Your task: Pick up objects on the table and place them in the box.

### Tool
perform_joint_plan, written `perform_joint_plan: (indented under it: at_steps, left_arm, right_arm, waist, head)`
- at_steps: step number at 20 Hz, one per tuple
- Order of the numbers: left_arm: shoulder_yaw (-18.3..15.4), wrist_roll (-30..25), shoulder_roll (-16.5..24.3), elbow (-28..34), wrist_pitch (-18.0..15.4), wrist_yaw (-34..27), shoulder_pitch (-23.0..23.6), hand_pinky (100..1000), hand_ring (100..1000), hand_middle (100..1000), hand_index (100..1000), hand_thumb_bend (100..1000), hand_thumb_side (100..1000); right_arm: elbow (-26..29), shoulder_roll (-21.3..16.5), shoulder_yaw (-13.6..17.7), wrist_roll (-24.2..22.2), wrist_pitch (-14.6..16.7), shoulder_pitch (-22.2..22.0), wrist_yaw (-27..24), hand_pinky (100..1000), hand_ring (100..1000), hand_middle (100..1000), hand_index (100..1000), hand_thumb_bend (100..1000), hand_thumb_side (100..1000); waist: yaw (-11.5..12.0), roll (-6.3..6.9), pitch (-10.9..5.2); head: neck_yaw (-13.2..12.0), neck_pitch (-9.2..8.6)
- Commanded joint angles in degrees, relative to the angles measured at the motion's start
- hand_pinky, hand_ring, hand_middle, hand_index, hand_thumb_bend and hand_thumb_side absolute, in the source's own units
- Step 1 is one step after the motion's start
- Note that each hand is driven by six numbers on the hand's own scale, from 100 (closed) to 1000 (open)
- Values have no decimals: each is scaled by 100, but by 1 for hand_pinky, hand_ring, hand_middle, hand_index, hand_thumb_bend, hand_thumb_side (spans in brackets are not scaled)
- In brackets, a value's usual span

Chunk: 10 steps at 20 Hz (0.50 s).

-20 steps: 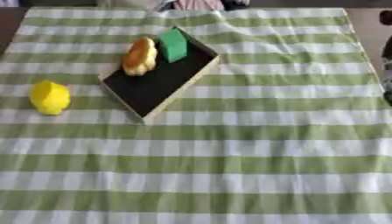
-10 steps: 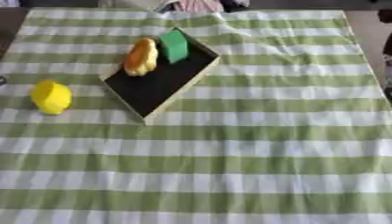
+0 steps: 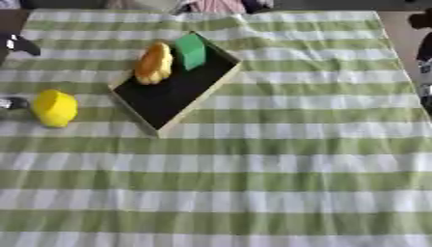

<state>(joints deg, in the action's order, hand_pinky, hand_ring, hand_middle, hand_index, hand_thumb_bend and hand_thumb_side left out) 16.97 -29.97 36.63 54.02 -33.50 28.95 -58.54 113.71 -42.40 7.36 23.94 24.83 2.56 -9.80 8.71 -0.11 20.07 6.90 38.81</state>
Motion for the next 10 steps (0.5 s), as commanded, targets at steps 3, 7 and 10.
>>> perform_joint_plan:
  at_steps: [3, 7, 10]
  left_arm:
    - [30, -929, -100, -115, -769, 142, -178, 885, 935, 842, 905, 518, 186]
    - [44, -1125, -289, -209, -757, 89, -213, 880, 934, 841, 903, 460, 199]
    - [18, -1239, -263, -105, -705, -33, -228, 881, 934, 842, 904, 423, 151]
  right_arm:
    - [88, -69, 37, -35, -78, 90, -125, 931, 759, 611, 727, 100, 484]
    - [88, -59, 4, -92, -147, 147, -199, 931, 756, 608, 723, 100, 486]
    - [88, -50, 9, -107, -182, 148, -226, 931, 753, 604, 717, 100, 485]
  waist:
    - [-19, 24, -140]
    - [-46, 28, -130]
    - [-50, 40, -122]
  head:
    - [-47, -3]
    - [-69, -6]
    - [-67, 2]
